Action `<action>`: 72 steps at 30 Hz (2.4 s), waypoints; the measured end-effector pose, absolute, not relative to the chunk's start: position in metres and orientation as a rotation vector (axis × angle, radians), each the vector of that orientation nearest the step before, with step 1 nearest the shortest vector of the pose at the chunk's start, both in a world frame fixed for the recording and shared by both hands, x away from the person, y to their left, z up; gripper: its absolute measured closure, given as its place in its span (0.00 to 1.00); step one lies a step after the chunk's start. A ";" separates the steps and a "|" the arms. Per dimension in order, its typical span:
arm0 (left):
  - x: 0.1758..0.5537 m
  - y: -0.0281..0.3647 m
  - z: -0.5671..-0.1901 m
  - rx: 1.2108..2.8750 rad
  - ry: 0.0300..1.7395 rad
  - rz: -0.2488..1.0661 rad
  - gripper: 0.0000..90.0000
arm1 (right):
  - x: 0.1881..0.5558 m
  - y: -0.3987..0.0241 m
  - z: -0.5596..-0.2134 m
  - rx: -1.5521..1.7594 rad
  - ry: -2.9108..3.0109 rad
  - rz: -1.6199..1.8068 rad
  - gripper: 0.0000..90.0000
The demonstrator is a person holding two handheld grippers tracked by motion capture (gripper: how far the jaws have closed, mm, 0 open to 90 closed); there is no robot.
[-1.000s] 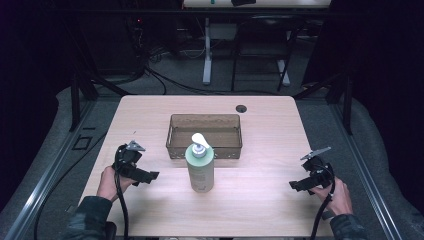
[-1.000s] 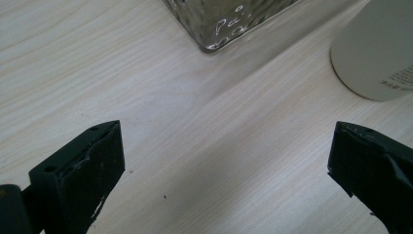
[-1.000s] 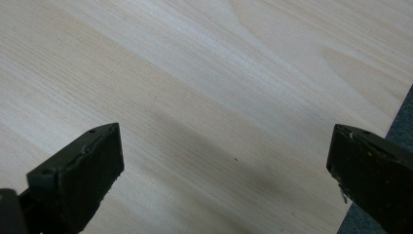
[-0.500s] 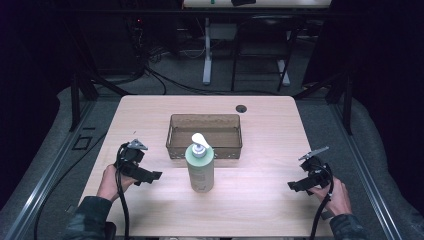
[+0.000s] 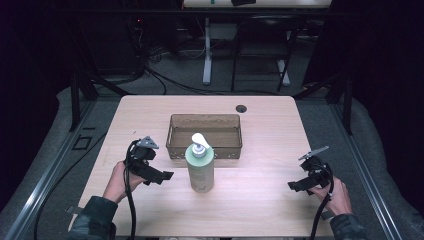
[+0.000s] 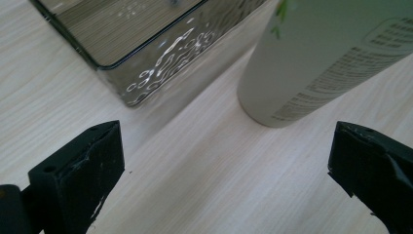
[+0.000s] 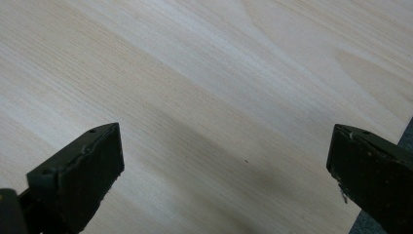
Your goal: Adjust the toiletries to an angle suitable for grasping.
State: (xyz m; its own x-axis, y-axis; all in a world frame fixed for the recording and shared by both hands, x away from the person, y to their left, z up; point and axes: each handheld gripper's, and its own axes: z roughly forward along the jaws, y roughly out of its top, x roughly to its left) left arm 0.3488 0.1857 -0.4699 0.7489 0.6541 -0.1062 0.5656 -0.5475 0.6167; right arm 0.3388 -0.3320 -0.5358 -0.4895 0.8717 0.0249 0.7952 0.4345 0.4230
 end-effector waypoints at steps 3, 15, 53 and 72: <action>0.348 0.181 -0.467 2.303 0.892 0.177 0.00 | 0.339 -0.332 -0.536 1.458 2.493 0.565 0.00; 0.342 0.152 -0.452 2.277 0.763 0.144 0.00 | 0.341 -0.328 -0.536 1.460 2.492 0.565 0.00; 0.344 0.105 -0.441 2.209 0.625 0.229 0.13 | 0.341 -0.331 -0.536 1.466 2.482 0.569 0.00; 0.344 0.116 -0.440 2.191 0.750 0.299 0.14 | 0.340 -0.328 -0.536 1.459 2.488 0.566 0.00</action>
State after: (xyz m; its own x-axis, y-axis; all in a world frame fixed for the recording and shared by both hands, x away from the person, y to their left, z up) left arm 0.3437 0.1155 -0.4400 0.7979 0.6021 -0.0289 0.4174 -0.5174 0.7470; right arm 0.3403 -0.3282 -0.5362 -0.4918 0.8705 0.0197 0.7932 0.4386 0.4224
